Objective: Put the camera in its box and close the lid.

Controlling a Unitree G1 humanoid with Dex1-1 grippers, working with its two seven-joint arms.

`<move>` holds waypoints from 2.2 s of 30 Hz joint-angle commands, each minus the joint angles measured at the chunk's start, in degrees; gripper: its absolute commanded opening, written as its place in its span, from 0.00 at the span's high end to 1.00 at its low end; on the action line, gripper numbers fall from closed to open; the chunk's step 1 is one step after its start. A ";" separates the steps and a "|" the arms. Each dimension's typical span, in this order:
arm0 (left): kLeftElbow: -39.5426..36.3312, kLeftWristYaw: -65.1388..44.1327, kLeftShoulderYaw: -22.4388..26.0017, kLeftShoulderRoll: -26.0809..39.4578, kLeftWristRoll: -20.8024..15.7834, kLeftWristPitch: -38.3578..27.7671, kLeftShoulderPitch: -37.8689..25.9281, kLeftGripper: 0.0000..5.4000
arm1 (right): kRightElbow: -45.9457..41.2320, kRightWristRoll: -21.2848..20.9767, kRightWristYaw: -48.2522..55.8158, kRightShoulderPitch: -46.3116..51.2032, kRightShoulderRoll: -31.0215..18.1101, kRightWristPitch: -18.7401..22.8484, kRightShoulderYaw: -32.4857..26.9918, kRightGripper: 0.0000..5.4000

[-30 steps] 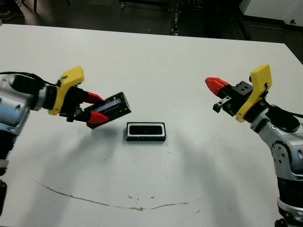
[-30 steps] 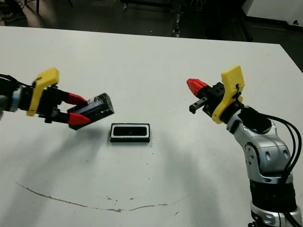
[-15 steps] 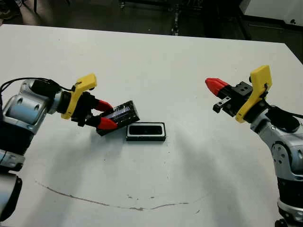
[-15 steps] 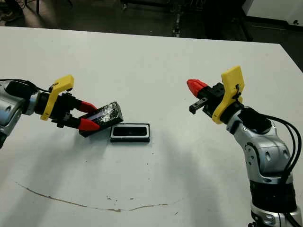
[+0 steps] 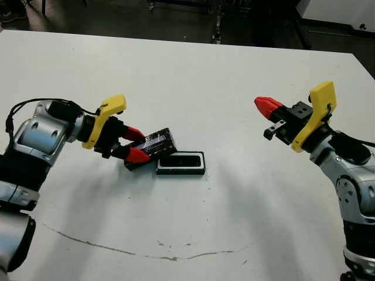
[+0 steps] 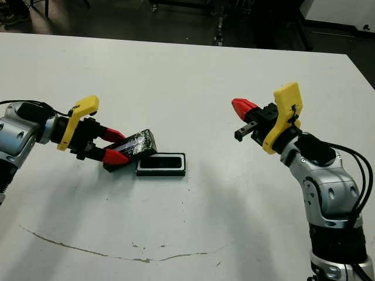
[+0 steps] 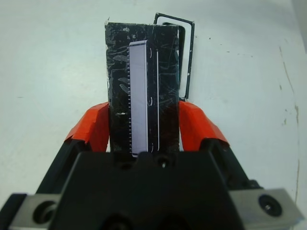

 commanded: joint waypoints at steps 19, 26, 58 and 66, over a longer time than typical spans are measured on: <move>-0.78 -2.96 -2.55 -2.75 -1.21 2.19 1.28 0.42 | -0.08 0.41 -0.33 1.02 -0.88 1.32 -0.52 1.00; -0.88 -3.28 -3.42 -4.23 -1.43 1.23 1.68 0.42 | -0.24 0.50 -0.28 1.14 -0.96 1.50 -0.48 1.00; 3.29 -1.65 -11.29 -11.06 5.53 -6.88 -1.70 0.42 | -0.44 1.00 -0.54 1.14 -0.90 2.15 -1.17 1.00; 4.21 -1.51 -10.70 -12.65 4.69 -6.31 -1.51 0.42 | -0.06 1.29 -0.15 1.07 -0.84 1.77 -1.51 1.00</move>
